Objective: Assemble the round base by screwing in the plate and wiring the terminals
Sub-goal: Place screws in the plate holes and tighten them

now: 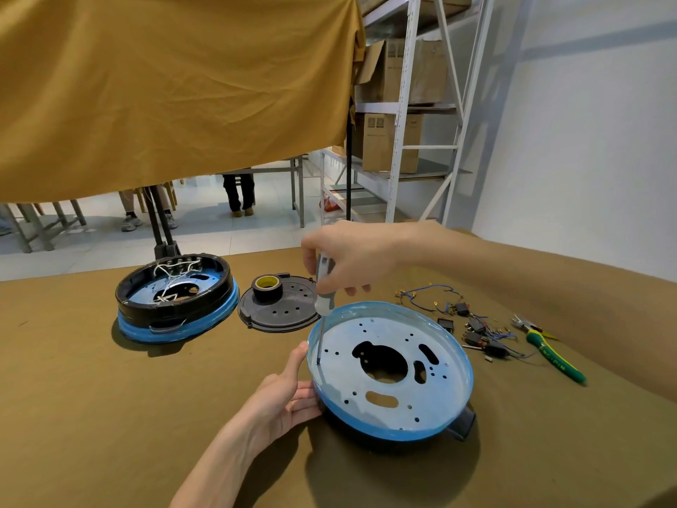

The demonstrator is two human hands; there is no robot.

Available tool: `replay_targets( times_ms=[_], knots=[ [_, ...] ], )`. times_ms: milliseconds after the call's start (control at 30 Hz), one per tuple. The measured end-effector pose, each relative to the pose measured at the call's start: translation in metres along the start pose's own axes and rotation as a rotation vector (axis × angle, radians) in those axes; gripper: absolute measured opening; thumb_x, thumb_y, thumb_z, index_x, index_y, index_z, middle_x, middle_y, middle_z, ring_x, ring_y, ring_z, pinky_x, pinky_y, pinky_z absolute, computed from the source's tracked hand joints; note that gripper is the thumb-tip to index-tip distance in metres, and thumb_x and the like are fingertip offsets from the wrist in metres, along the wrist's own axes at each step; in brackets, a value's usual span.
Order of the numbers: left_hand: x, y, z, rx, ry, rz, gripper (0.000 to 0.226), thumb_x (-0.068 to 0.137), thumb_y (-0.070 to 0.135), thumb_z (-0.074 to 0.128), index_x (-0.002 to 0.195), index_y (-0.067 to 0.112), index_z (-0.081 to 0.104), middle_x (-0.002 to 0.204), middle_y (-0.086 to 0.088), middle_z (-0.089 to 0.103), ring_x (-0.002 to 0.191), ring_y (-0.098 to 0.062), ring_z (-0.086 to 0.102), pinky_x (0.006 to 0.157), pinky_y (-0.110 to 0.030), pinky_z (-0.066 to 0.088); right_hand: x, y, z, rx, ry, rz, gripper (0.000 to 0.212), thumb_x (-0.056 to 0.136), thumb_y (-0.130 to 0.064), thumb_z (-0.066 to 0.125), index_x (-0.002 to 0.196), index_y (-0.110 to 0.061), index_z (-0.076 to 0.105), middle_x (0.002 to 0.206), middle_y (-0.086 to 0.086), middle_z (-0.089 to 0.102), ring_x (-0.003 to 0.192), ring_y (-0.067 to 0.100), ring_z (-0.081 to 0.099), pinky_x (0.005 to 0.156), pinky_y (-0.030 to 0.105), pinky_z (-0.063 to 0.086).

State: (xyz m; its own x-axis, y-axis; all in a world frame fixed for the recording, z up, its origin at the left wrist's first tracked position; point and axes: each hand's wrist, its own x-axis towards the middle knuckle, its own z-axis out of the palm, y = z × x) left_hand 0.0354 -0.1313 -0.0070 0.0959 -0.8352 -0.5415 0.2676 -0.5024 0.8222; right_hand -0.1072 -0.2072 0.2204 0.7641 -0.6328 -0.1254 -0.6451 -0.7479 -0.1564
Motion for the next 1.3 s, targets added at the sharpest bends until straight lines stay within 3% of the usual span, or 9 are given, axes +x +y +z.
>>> replay_targets(
  times_ms=[167, 333, 500, 600, 667, 767, 933, 1100, 1300],
  knots=[
    [-0.004, 0.001, 0.002, -0.004, 0.006, 0.005, 0.081, 0.083, 0.072, 0.063, 0.106, -0.005, 0.065, 0.092, -0.02, 0.079, 0.083, -0.026, 0.079, 0.06, -0.031, 0.062, 0.001, 0.0, 0.006, -0.12, 0.087, 0.036, 0.045, 0.1, -0.055, 0.056, 0.099, -0.01, 0.059, 0.076, 0.012, 0.072, 0.051, 0.022, 0.069, 0.042, 0.031, 0.055],
    [-0.005, 0.002, 0.002, -0.002, -0.001, 0.005, 0.08, 0.085, 0.072, 0.062, 0.109, -0.005, 0.066, 0.091, -0.021, 0.078, 0.082, -0.026, 0.079, 0.061, -0.031, 0.062, -0.011, 0.003, -0.002, 0.056, -0.053, -0.017, 0.021, 0.099, -0.031, 0.066, 0.109, -0.019, 0.053, 0.079, 0.004, 0.074, 0.049, 0.01, 0.067, 0.047, 0.023, 0.051],
    [-0.007, 0.002, 0.002, 0.015, 0.014, 0.006, 0.081, 0.083, 0.073, 0.061, 0.108, -0.003, 0.066, 0.088, -0.019, 0.079, 0.079, -0.024, 0.079, 0.061, -0.031, 0.063, -0.007, -0.003, 0.001, -0.089, 0.047, 0.054, 0.038, 0.102, -0.053, 0.053, 0.11, -0.016, 0.056, 0.08, 0.008, 0.071, 0.059, 0.022, 0.07, 0.043, 0.026, 0.054],
    [-0.008, 0.003, 0.001, 0.012, 0.005, 0.003, 0.08, 0.082, 0.073, 0.062, 0.109, -0.002, 0.066, 0.09, -0.019, 0.079, 0.081, -0.025, 0.079, 0.064, -0.033, 0.063, -0.009, 0.001, -0.006, 0.065, -0.049, -0.001, 0.025, 0.097, -0.025, 0.065, 0.117, -0.02, 0.05, 0.09, 0.008, 0.071, 0.069, 0.024, 0.071, 0.046, 0.023, 0.052],
    [-0.008, 0.003, 0.002, 0.017, 0.012, 0.008, 0.08, 0.082, 0.074, 0.062, 0.11, -0.002, 0.066, 0.091, -0.018, 0.079, 0.083, -0.026, 0.079, 0.069, -0.034, 0.064, -0.007, 0.001, 0.0, 0.007, 0.018, -0.012, 0.017, 0.101, -0.032, 0.06, 0.108, -0.017, 0.054, 0.078, 0.005, 0.072, 0.052, 0.017, 0.07, 0.041, 0.022, 0.048],
    [-0.009, 0.003, 0.004, 0.015, 0.016, 0.016, 0.078, 0.085, 0.072, 0.06, 0.109, -0.002, 0.066, 0.091, -0.018, 0.079, 0.082, -0.025, 0.079, 0.07, -0.034, 0.064, -0.002, -0.003, 0.0, -0.117, 0.062, 0.053, 0.043, 0.101, -0.053, 0.055, 0.098, -0.011, 0.062, 0.072, 0.006, 0.072, 0.044, 0.014, 0.067, 0.04, 0.022, 0.047],
    [-0.011, 0.004, 0.004, 0.015, 0.017, -0.002, 0.076, 0.086, 0.072, 0.06, 0.107, -0.001, 0.067, 0.089, -0.018, 0.079, 0.079, -0.024, 0.079, 0.062, -0.032, 0.062, -0.006, -0.003, -0.01, -0.019, -0.068, 0.014, 0.017, 0.097, -0.026, 0.065, 0.109, -0.017, 0.057, 0.078, 0.009, 0.075, 0.057, 0.023, 0.072, 0.044, 0.02, 0.048],
    [-0.009, 0.004, 0.004, -0.01, 0.01, -0.022, 0.081, 0.084, 0.074, 0.06, 0.107, -0.004, 0.068, 0.095, -0.02, 0.076, 0.091, -0.03, 0.068, 0.065, -0.033, 0.063, -0.003, -0.01, -0.003, -0.116, 0.005, 0.025, 0.032, 0.101, -0.046, 0.059, 0.105, -0.015, 0.057, 0.071, 0.01, 0.073, 0.044, 0.019, 0.065, 0.038, 0.021, 0.045],
    [-0.023, 0.01, -0.007, -0.144, -0.156, -0.105, 0.083, 0.064, 0.052, 0.088, 0.115, -0.01, 0.064, 0.108, -0.027, 0.075, 0.098, -0.032, 0.077, 0.068, -0.035, 0.064, -0.005, -0.005, 0.0, -0.058, 0.0, -0.023, 0.021, 0.1, -0.034, 0.063, 0.113, -0.021, 0.053, 0.086, 0.007, 0.07, 0.055, 0.011, 0.068, 0.043, 0.018, 0.048]
  ],
)
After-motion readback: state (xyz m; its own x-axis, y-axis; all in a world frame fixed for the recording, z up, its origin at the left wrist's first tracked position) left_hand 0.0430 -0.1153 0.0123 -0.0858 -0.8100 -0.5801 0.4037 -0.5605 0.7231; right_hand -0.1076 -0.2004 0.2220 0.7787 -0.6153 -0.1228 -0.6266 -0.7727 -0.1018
